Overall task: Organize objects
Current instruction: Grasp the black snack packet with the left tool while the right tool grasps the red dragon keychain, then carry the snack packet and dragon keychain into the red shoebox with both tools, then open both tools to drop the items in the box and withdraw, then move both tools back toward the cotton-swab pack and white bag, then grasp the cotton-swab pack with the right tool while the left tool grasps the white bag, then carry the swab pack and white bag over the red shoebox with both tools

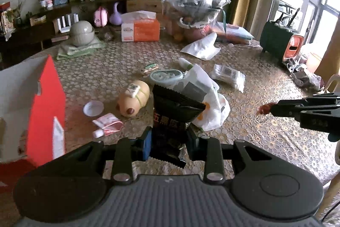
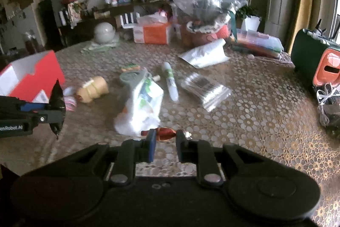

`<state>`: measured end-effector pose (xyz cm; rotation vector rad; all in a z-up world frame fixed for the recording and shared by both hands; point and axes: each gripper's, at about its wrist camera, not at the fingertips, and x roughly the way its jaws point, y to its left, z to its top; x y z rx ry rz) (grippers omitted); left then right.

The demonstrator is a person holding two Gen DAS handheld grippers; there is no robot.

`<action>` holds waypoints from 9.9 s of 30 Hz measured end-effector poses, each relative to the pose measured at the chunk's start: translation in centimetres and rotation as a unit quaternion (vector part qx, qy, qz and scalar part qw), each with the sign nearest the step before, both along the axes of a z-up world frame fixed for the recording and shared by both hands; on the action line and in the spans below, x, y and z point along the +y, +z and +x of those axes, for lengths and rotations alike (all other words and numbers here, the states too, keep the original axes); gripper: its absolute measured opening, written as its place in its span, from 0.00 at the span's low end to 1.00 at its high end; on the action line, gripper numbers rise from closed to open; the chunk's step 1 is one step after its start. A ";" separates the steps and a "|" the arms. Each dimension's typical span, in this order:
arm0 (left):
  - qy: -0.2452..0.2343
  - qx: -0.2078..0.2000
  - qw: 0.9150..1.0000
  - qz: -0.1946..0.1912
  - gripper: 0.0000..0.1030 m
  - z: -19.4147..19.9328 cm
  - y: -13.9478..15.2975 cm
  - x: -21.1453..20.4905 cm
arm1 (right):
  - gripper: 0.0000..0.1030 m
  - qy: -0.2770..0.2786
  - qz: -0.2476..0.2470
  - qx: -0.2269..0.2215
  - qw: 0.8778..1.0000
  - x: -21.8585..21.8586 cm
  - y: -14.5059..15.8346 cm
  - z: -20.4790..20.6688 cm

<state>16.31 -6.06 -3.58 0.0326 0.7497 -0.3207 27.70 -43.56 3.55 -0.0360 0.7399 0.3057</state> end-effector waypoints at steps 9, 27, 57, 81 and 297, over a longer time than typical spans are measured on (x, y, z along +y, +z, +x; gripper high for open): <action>0.015 0.005 1.000 -0.012 0.30 -1.6 3.3 2.2 | 0.19 0.027 0.014 -0.035 0.999 2.2 5.1 -2.4; 0.082 -0.049 0.995 -0.015 0.30 -1.9 9.8 13.4 | 0.19 0.131 0.039 -0.093 0.986 14.8 13.1 -1.5; 0.185 0.029 0.979 0.083 0.30 3.6 5.1 31.7 | 0.18 0.272 0.001 -0.001 0.962 39.6 6.9 2.5; 0.147 0.132 0.976 0.095 0.30 7.8 -1.5 29.7 | 0.20 0.259 -0.085 0.091 0.958 41.2 -1.9 3.9; 0.174 0.062 0.978 0.099 0.50 8.8 2.1 25.7 | 0.48 0.185 -0.090 0.040 0.978 37.9 1.6 3.4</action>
